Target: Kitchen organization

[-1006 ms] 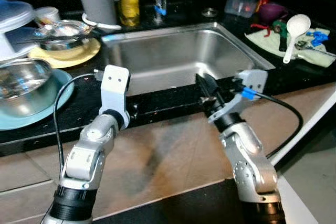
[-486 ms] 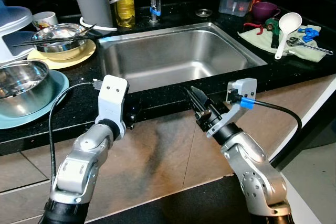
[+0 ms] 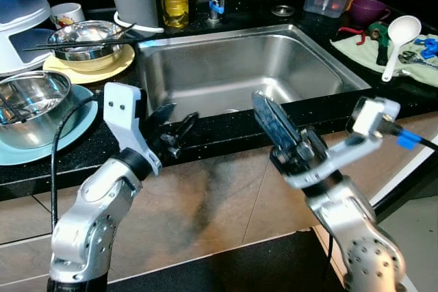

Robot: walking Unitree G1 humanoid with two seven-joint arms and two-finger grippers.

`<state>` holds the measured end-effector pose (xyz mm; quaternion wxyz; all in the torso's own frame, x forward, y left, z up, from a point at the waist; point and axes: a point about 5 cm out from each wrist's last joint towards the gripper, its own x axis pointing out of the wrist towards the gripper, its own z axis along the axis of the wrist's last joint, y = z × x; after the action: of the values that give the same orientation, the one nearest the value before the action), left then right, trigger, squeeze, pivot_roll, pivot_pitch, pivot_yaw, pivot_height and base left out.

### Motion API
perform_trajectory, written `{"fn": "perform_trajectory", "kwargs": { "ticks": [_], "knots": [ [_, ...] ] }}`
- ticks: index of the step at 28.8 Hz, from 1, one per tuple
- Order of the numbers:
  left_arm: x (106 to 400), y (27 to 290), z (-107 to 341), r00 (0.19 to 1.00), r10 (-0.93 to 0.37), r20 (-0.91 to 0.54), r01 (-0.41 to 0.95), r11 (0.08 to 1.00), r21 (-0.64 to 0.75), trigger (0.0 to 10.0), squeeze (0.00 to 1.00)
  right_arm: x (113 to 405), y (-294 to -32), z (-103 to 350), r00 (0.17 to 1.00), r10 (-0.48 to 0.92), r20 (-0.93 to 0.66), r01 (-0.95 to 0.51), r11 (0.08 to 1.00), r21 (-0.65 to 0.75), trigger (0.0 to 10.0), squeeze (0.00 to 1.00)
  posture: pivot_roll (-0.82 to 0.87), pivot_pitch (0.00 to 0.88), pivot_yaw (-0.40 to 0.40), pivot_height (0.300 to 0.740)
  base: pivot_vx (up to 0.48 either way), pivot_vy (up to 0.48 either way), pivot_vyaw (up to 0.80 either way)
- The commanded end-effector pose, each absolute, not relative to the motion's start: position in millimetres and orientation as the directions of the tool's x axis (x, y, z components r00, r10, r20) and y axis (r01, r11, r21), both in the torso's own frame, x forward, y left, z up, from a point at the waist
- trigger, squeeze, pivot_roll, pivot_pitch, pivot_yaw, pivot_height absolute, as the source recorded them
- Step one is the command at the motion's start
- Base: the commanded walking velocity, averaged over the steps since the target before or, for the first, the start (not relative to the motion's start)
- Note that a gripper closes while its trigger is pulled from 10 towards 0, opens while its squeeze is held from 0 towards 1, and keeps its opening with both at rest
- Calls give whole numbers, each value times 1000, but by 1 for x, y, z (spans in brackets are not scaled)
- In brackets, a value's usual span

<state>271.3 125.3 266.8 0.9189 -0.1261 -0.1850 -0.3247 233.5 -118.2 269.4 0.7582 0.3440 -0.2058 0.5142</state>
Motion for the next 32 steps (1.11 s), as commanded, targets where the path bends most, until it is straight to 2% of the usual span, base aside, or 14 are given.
{"fn": "perform_trajectory", "kwargs": {
  "ticks": [1,3,4,6,8,10,11,15,19,20,21,28,29,32],
  "knots": [
    [266,127,265,697,-590,408,678,727,-106,10000,0,221,-117,268,303,700,647,-948,152,280,10000,0,-59,186,-1,740,0,0,0],
    [266,127,263,698,-607,379,679,729,-84,10000,0,218,-116,263,294,748,595,-950,158,271,10000,0,-59,185,0,740,0,0,0],
    [267,129,254,724,-616,310,659,751,-46,10000,0,218,-113,239,307,879,364,-942,229,244,10000,0,-63,179,8,740,0,0,0],
    [268,131,250,740,-610,283,640,768,-16,10000,0,219,-114,229,317,910,266,-936,256,241,10000,0,-63,179,8,740,0,0,0],
    [268,131,250,740,-610,283,640,768,-16,10000,0,219,-114,229,317,910,266,-936,256,241,10000,0,-63,179,8,740,0,0,0],
    [274,144,250,817,-502,283,514,857,36,10000,0,225,-122,221,376,908,185,-914,331,233,10000,0,-66,171,9,740,0,0,0],
    [274,144,250,817,-502,283,514,857,36,10000,0,225,-122,221,376,908,185,-914,331,233,10000,0,-66,171,9,740,0,0,0],
    [287,169,275,883,-236,405,253,967,12,10000,0,239,-133,228,484,846,223,-870,439,222,10000,0,-68,164,5,740,0,0,0],
    [291,171,280,900,-202,386,195,979,60,10000,0,246,-135,229,520,825,224,-851,478,217,10000,0,-69,159,-2,740,0,0,0],
    [296,171,282,918,-187,349,160,981,106,10000,808,252,-136,229,541,813,216,-839,502,211,10000,0,-68,156,-8,740,0,0,0],
    [300,172,286,926,-165,340,137,985,105,10000,1000,254,-136,228,549,808,215,-834,511,211,10000,0,-67,154,-12,740,0,0,0],
    [321,192,318,949,27,314,-54,995,78,10000,1000,267,-133,230,570,795,206,-820,538,194,10000,0,-56,147,-27,740,0,0,0],
    [329,196,330,952,103,289,-146,980,134,10000,1000,271,-132,230,573,794,202,-819,543,188,10000,0,-54,144,-30,740,0,0,0],
    [338,202,343,947,202,250,-250,952,179,10000,1000,275,-131,230,576,794,196,-817,548,180,10000,0,-50,143,-31,740,0,0,0]
  ]
}}
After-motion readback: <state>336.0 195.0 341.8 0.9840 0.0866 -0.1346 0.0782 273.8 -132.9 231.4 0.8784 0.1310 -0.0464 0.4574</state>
